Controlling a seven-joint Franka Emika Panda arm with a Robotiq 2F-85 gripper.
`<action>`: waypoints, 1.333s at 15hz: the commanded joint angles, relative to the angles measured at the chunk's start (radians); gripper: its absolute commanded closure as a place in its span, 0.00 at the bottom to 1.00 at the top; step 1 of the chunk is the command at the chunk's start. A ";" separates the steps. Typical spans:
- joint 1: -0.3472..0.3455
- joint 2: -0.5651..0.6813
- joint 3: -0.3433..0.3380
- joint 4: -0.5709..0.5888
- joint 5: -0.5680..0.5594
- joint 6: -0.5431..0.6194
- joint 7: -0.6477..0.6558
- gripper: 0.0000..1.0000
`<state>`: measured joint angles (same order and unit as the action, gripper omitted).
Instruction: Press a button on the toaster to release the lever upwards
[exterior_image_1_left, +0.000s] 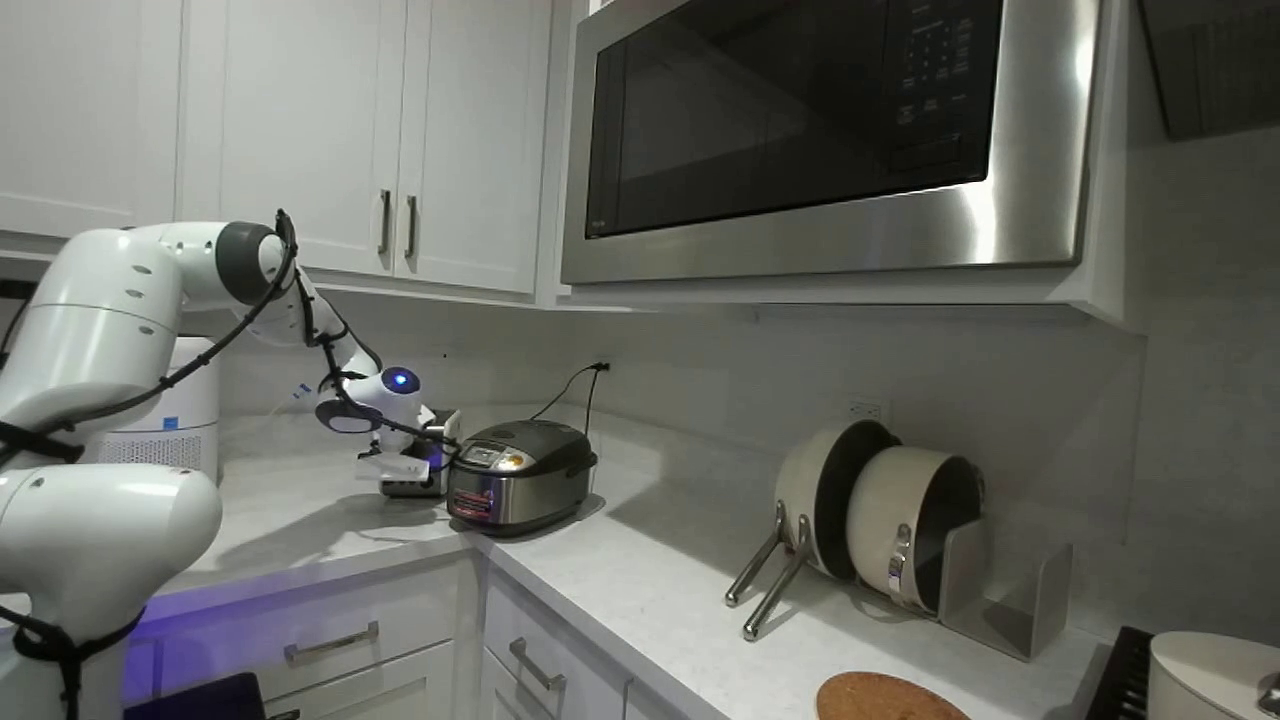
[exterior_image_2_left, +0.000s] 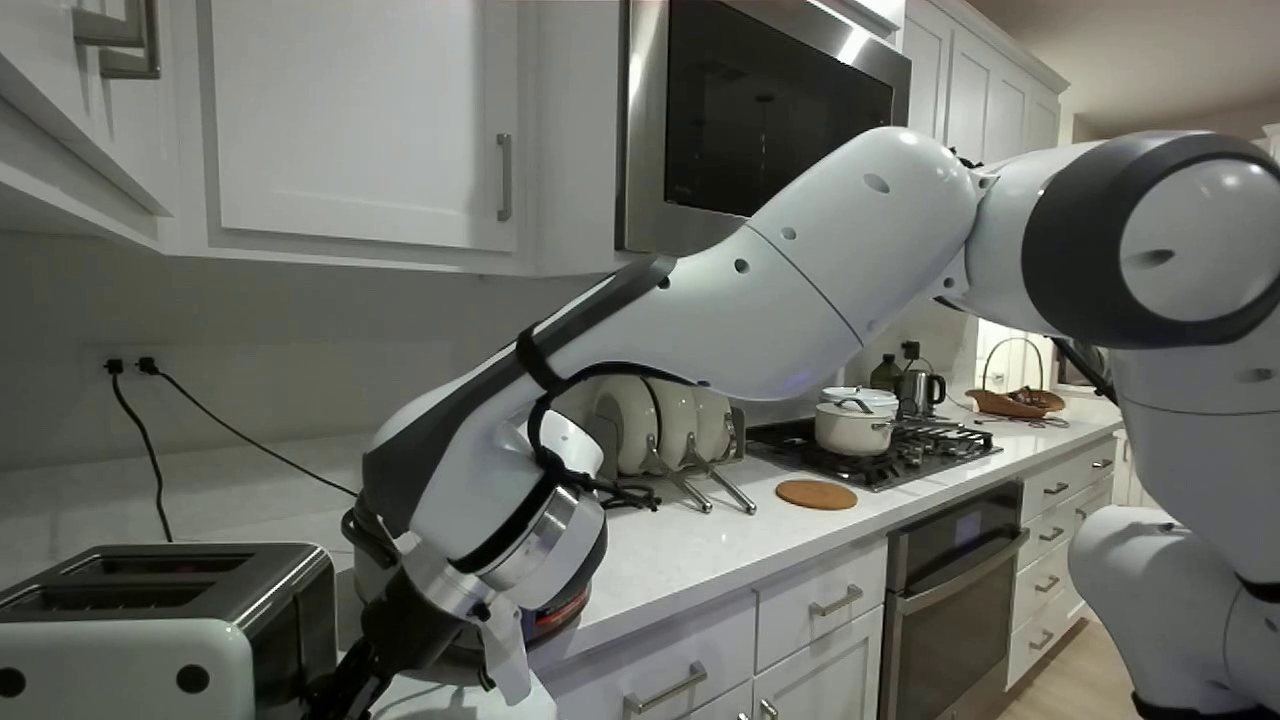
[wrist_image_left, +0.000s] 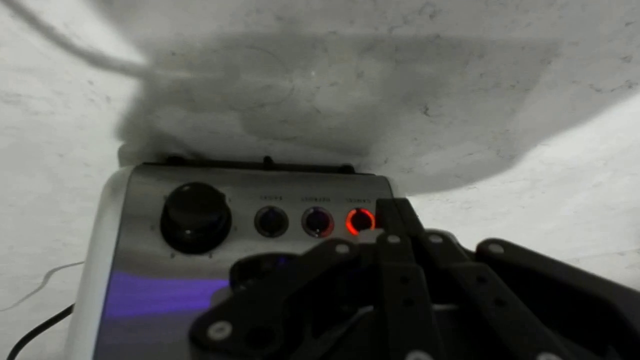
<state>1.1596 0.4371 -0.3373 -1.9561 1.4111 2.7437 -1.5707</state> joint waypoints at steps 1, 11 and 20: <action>-0.021 0.052 0.010 0.062 0.030 -0.008 -0.057 1.00; 0.024 0.080 0.000 0.069 -0.004 0.100 -0.026 1.00; 0.066 0.087 -0.013 0.054 -0.080 0.207 0.007 1.00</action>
<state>1.2158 0.4875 -0.3338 -1.9440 1.3578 2.9005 -1.5707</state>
